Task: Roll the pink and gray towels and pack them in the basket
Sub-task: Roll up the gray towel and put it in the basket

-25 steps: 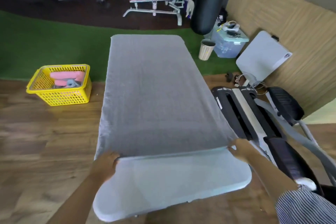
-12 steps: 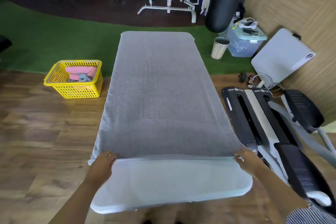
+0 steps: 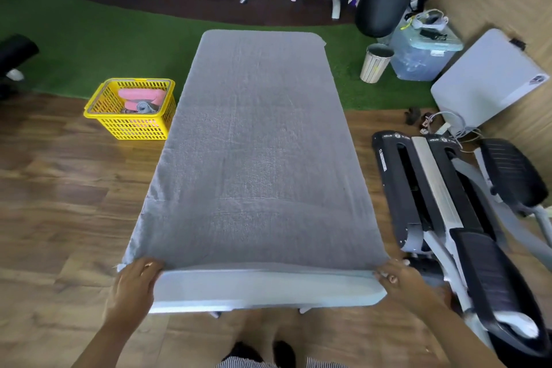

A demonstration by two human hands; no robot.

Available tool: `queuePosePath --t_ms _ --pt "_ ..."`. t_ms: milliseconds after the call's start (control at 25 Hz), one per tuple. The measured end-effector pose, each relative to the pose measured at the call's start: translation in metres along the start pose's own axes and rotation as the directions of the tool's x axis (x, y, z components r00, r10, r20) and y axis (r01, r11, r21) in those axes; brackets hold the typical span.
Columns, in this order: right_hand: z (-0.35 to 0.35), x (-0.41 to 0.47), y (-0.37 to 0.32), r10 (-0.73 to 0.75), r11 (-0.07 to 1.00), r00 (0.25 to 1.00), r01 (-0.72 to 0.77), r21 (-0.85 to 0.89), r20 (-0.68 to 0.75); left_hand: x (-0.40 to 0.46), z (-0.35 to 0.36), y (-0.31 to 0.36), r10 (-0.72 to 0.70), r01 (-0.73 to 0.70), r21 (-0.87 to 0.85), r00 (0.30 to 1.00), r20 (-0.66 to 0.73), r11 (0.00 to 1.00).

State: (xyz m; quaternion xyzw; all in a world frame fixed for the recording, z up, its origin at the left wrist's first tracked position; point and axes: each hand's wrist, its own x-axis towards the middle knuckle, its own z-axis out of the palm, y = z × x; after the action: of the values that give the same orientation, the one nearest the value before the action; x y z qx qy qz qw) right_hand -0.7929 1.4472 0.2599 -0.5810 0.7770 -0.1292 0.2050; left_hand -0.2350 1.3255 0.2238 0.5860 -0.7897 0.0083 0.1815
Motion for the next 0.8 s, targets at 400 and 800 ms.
queuePosePath --t_ms 400,800 --pt "-0.002 -0.032 -0.013 0.103 0.991 0.994 -0.099 0.091 -0.044 -0.024 -0.024 0.006 -0.055 0.046 0.169 0.997 0.048 0.984" --pt "-0.003 -0.038 -0.031 0.185 0.971 0.982 -0.180 0.156 -0.020 -0.031 -0.034 0.001 -0.103 0.091 0.165 0.993 0.065 0.982"
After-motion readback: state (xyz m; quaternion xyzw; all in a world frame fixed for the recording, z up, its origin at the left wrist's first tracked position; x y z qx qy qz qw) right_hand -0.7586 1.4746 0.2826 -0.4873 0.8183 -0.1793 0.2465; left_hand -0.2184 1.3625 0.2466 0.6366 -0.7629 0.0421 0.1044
